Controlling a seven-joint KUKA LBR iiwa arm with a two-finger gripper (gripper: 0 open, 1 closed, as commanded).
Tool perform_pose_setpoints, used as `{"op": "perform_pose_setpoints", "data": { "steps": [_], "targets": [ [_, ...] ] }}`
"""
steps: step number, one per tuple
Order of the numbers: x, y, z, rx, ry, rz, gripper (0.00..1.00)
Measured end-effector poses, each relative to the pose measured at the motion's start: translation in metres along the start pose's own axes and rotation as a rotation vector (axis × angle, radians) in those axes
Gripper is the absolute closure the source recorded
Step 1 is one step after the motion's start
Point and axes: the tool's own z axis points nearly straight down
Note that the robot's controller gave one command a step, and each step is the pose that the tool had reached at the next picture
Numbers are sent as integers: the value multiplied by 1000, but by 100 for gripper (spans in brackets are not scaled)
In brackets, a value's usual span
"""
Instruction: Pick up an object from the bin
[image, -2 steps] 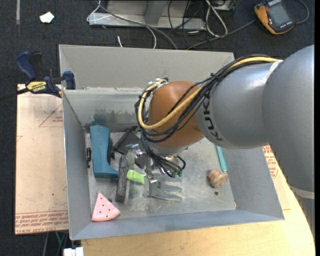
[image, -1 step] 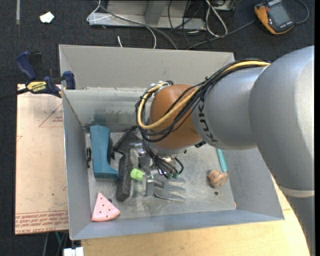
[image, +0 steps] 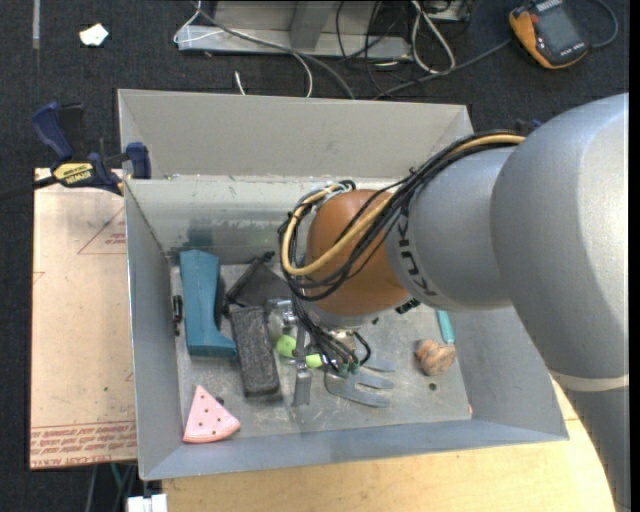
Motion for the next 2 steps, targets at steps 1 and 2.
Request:
{"op": "perform_pose_setpoints", "data": {
  "steps": [1, 2],
  "targets": [
    [-8, -3, 5, -1, -3, -31, 0],
    [-1, -26, 8, -1, 0, 219, 0]
  ]
}}
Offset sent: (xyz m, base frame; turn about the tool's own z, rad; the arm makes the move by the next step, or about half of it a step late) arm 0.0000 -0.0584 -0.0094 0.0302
